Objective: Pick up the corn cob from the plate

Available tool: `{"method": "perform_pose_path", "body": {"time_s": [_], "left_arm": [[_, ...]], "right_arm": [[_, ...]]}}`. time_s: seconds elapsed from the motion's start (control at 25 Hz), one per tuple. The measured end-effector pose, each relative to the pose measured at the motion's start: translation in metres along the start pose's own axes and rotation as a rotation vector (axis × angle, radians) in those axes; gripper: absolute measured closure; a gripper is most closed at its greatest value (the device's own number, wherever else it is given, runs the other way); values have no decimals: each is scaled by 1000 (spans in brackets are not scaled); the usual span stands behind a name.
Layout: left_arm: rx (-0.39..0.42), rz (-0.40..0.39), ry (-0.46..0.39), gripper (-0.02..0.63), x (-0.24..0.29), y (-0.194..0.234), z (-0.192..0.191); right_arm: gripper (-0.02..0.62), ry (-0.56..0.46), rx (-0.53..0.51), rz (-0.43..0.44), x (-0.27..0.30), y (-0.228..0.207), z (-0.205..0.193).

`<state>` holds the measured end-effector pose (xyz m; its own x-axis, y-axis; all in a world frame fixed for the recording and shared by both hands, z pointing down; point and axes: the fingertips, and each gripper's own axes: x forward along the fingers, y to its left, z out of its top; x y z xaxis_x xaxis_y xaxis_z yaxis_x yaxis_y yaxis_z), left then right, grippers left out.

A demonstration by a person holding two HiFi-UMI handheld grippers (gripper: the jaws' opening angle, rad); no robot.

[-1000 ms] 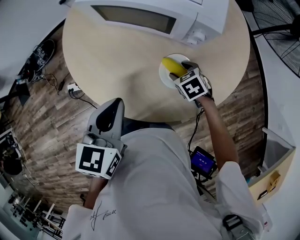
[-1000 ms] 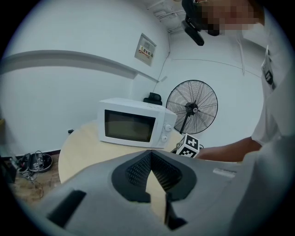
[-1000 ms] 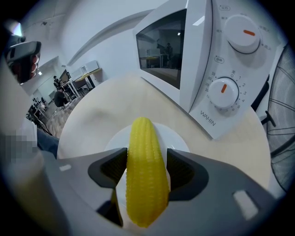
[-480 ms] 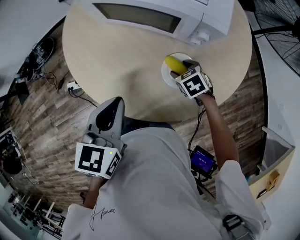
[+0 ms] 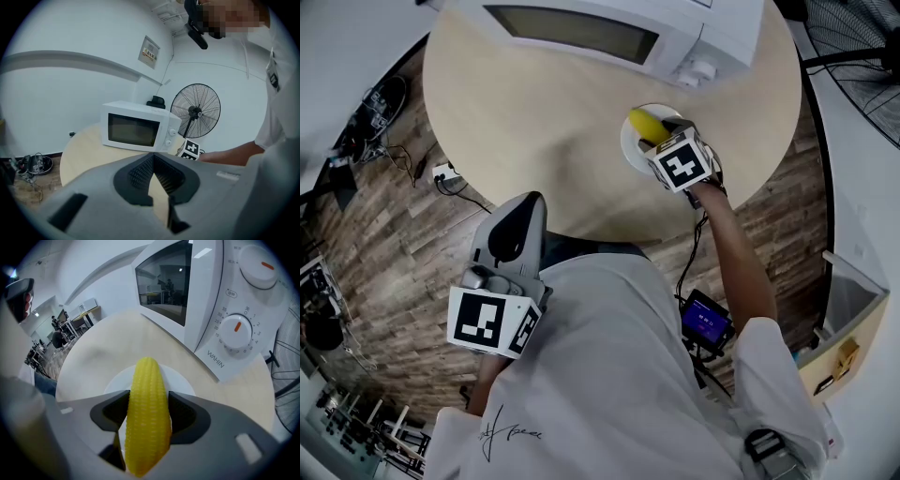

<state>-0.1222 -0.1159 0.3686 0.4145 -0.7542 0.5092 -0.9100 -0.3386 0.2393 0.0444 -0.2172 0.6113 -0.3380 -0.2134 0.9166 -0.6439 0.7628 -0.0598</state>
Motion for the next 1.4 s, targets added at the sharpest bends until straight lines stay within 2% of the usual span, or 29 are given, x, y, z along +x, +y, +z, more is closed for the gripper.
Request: {"method": "perform_pose_path", "body": {"time_s": [0.48,1.4], "left_arm": [[-9,-3,-25,611,-7,-10,2],[-9,-1,-48,611,-17,-14,1]], "right_arm": [[328,-9,73,-10,-1,1,-1],[328,-65,129,-32,-13,-5,4]]}}
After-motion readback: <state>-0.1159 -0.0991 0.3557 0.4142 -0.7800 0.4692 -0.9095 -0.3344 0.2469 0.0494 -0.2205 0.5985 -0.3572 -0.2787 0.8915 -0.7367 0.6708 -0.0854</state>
